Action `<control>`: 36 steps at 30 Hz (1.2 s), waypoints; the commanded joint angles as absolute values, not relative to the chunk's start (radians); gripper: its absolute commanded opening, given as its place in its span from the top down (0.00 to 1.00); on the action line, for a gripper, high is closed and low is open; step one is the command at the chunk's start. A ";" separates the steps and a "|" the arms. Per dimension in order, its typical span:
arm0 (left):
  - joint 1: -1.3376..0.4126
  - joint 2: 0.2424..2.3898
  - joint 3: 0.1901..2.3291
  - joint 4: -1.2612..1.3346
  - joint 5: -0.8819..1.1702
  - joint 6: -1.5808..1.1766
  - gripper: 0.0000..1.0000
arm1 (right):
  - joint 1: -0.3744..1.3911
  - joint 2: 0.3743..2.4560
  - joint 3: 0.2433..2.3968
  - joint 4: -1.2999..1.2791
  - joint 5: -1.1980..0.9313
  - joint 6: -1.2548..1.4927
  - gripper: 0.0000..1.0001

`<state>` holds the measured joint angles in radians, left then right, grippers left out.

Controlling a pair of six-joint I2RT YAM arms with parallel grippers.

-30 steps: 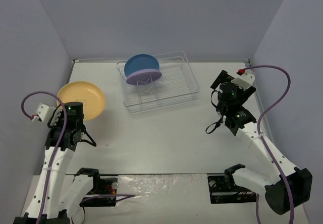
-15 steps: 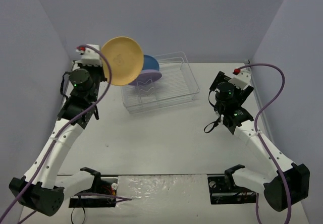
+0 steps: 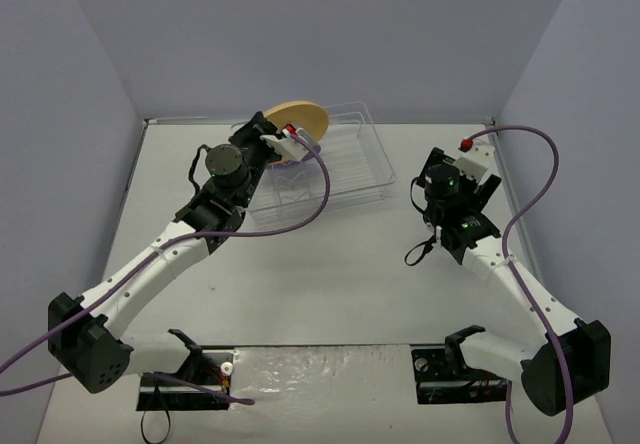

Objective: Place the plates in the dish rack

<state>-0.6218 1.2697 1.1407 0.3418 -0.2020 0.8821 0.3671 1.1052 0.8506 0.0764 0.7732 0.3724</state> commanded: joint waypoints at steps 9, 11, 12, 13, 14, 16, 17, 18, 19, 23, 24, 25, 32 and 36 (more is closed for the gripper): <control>-0.693 1.320 1.062 0.582 -0.264 1.217 1.00 | 0.359 1.071 0.855 0.082 0.826 0.398 0.00; -0.708 1.316 1.054 0.543 -0.254 1.234 1.00 | 0.358 1.075 0.857 0.080 0.827 0.396 0.00; -0.716 1.317 1.046 0.538 -0.252 1.250 1.00 | 0.357 1.075 0.856 0.078 0.828 0.396 0.00; -0.723 1.319 1.033 0.549 -0.252 1.269 1.00 | 0.357 1.074 0.856 0.077 0.828 0.396 0.00; -0.731 1.322 1.022 0.574 -0.253 1.286 1.00 | 0.356 1.072 0.854 0.077 0.827 0.396 0.00; -0.736 1.339 1.010 0.608 -0.257 1.308 1.00 | 0.355 1.068 0.852 0.076 0.827 0.396 0.00; -0.736 1.350 1.015 0.622 -0.263 1.308 1.00 | 0.354 1.065 0.851 0.078 0.828 0.396 0.00; -0.736 1.361 1.024 0.623 -0.268 1.312 1.00 | 0.354 1.064 0.850 0.078 0.829 0.395 0.00; -0.735 1.373 1.034 0.621 -0.272 1.317 1.00 | 0.353 1.062 0.849 0.077 0.830 0.393 0.00; -0.736 1.426 1.028 0.653 -0.275 1.379 1.00 | 0.348 1.057 0.838 0.082 0.833 0.393 0.00; -0.736 1.439 1.029 0.665 -0.281 1.387 1.00 | 0.348 1.057 0.836 0.083 0.832 0.393 0.00; -0.736 1.451 1.032 0.673 -0.290 1.393 1.00 | 0.347 1.057 0.835 0.084 0.831 0.393 0.00; -0.716 1.508 1.045 0.712 -0.307 1.420 1.00 | 0.343 1.044 0.829 0.082 0.831 0.392 0.00; -0.692 1.529 1.081 0.714 -0.334 1.406 1.00 | 0.342 1.040 0.825 0.086 0.829 0.390 0.00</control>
<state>-0.7280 1.5440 0.9883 0.5760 -0.2856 1.3739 0.3519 1.0679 0.8253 0.0403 0.7818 0.3775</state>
